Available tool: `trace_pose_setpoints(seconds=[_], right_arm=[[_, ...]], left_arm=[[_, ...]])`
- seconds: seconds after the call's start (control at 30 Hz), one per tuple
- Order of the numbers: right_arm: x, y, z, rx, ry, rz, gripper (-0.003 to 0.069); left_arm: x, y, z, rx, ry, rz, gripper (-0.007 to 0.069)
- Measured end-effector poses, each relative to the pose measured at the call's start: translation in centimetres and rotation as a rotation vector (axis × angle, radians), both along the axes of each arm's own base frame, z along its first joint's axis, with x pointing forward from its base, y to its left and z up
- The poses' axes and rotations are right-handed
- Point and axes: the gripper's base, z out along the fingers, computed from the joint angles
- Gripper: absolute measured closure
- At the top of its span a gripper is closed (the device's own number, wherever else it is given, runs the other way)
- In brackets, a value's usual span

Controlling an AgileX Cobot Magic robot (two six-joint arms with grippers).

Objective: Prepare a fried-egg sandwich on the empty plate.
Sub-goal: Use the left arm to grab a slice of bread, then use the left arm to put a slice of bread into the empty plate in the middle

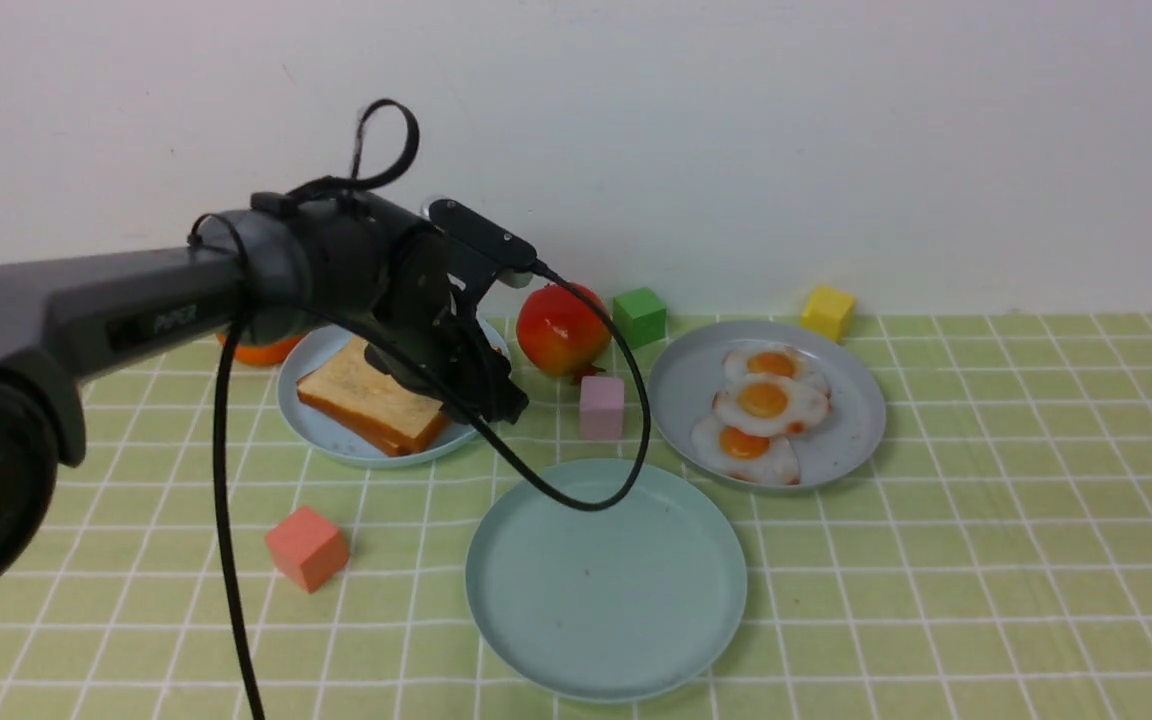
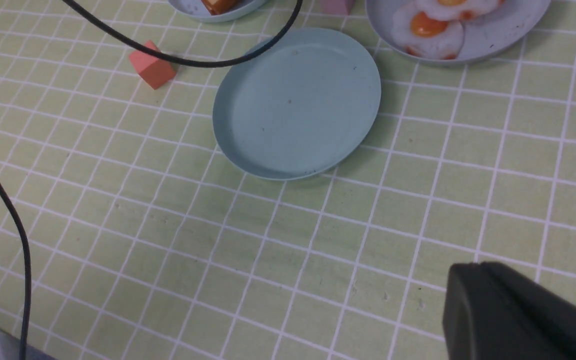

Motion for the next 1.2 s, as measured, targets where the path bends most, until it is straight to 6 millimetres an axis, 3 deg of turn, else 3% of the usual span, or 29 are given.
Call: trace_pose_setpoints(seconds=[0.2,0.37,0.47,0.5,0.6,0.7,0.8,0.97,1.0,1.03,1.07,1.1,1.13,1.2], right_arm=[[0.0,0.0,0.0,-0.002,0.003,0.003,0.064],[0.0,0.0,0.0,-0.002,0.003,0.003,0.0635],[0.0,0.0,0.0,-0.002,0.003,0.003,0.0632],[-0.1,0.0,-0.1,-0.002,0.008,0.005,0.0631],[-0.1,0.1,-0.1,-0.002,0.018,0.011,0.0628],[-0.2,0.1,-0.1,-0.001,0.023,0.014,0.0626],[-0.2,0.1,-0.1,-0.005,0.025,0.021,0.0625],[-0.3,0.1,-0.2,-0.016,0.024,0.034,0.0619],[-0.3,0.1,-0.2,-0.017,0.025,0.035,0.0619],[-0.3,0.1,-0.2,-0.019,0.025,0.037,0.0617],[-0.3,0.1,-0.2,-0.019,0.025,0.037,0.0617],[-0.4,0.1,-0.2,-0.02,0.025,0.039,0.0616],[-0.4,0.1,-0.2,-0.02,0.024,0.039,0.0616],[-0.5,0.1,-0.1,-0.02,0.018,0.039,0.0614]], left_arm=[[0.3,0.0,-1.0,-0.008,-0.002,0.041,0.0202],[0.5,0.1,-1.4,-0.001,-0.002,0.047,0.027],[0.6,0.1,-1.6,0.008,0.0,0.044,0.0361],[0.6,0.1,-1.7,0.013,0.001,0.042,0.0432],[0.6,0.1,-1.6,0.012,0.0,0.043,0.0554],[0.5,0.1,-1.0,0.009,-0.008,0.043,0.06],[0.2,0.2,0.3,0.001,-0.014,0.052,0.0599],[-1.5,0.9,6.4,-0.055,-0.072,0.083,0.0599],[-1.5,0.9,6.4,-0.053,-0.068,0.085,0.0599],[-2.8,1.0,8.6,-0.09,-0.072,0.096,0.0599],[-2.9,1.0,8.8,-0.094,-0.071,0.096,0.0599],[-4.7,0.7,10.5,-0.121,-0.067,0.078,0.0599],[-4.9,0.6,10.8,-0.128,-0.072,0.075,0.0599],[-7.9,-0.8,11.3,-0.135,-0.05,-0.005,0.0599]])
